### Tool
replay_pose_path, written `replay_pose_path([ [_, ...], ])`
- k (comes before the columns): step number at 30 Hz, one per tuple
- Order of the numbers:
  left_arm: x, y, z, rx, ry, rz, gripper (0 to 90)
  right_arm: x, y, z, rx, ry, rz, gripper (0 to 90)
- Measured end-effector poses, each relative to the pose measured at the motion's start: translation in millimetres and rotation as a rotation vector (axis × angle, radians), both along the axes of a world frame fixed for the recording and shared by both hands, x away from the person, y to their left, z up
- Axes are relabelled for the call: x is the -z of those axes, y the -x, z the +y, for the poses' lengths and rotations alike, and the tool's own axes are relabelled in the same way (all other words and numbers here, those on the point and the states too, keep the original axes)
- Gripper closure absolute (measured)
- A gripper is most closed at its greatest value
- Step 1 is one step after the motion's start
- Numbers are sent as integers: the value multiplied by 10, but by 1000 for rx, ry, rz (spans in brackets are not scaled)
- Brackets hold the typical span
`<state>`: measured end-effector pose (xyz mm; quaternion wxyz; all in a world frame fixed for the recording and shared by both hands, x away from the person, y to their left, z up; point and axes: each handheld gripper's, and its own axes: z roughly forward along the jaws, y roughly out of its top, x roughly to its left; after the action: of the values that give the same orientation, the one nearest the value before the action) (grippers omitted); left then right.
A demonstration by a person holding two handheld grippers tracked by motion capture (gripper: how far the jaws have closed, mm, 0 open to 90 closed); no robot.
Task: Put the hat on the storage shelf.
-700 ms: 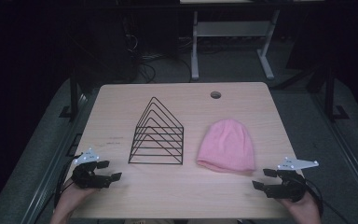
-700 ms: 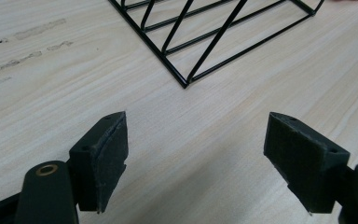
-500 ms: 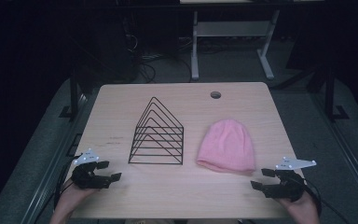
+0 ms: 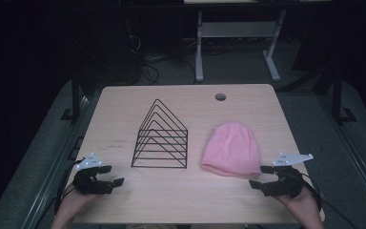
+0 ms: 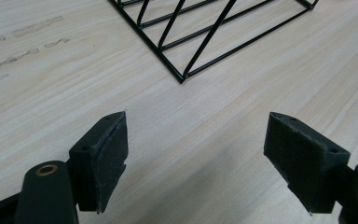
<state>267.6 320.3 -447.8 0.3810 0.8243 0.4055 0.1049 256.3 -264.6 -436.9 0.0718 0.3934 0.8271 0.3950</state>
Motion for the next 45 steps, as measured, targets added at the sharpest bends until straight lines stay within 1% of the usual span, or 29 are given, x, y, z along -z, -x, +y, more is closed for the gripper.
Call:
replay_pose_path([
  [2,-1,-2,-1,3,-4,0,219,-12,-16,12,-1,1,4,227],
  [4,2,-6,-4,3,-6,4,218,-51,-70,36,-11,8,14,218],
  [5,6,-6,-8,-1,-1,4,218,-51,-70,36,-11,8,14,218],
  [6,8,-9,-5,3,-6,6,218,-62,-81,43,-7,9,19,217],
  [7,11,-9,-5,3,-6,7,218,-86,-129,47,-12,10,30,208],
  [9,12,-10,-6,3,-7,8,218,-100,-173,38,-16,4,32,208],
  [10,11,-10,-7,5,-9,7,218,-110,-197,36,-14,-5,41,208],
  [11,11,-10,-7,5,-9,7,219,-110,-197,36,-14,-5,41,208],
  [12,10,-9,-10,6,-8,8,218,-138,-244,33,-10,-11,56,208],
  [14,13,-10,-9,6,-8,8,218,-168,-289,22,-21,-3,50,208],
  [16,17,-13,-10,4,-3,4,218,-190,-307,21,-19,1,53,208],
  [17,16,-17,0,11,-13,6,218,-216,-336,16,-22,5,53,208],
  [21,29,-20,-4,-5,4,6,219,-297,-435,20,-28,17,60,208],
  [23,24,-22,0,2,-4,6,218,-321,-486,26,-28,22,66,208],
  [24,24,-22,-2,4,-4,6,219,-327,-514,26,-29,24,65,208],
  [26,16,-22,-7,5,-7,10,218,-334,-561,30,-29,17,76,209],
  [27,17,-25,-15,5,-4,10,219,-333,-589,31,-30,24,79,209],
  [29,16,-43,-23,15,-12,6,218,-337,-632,32,-30,25,84,209],
  [31,18,-54,-42,13,-3,10,218,-343,-676,32,-33,28,91,211],
  [32,14,-64,-39,28,-20,7,218,-347,-702,34,-32,31,96,211],
  [33,18,-61,-56,20,-7,11,219,-347,-729,38,-28,25,102,211],
  [34,15,-68,-54,32,-19,7,218,-347,-760,40,-28,26,108,211],
  [38,21,-68,-79,42,-29,9,219,-354,-895,53,-29,33,128,211],
  [45,12,-51,-76,46,-25,4,219,-401,-1102,77,-29,42,139,219],
])
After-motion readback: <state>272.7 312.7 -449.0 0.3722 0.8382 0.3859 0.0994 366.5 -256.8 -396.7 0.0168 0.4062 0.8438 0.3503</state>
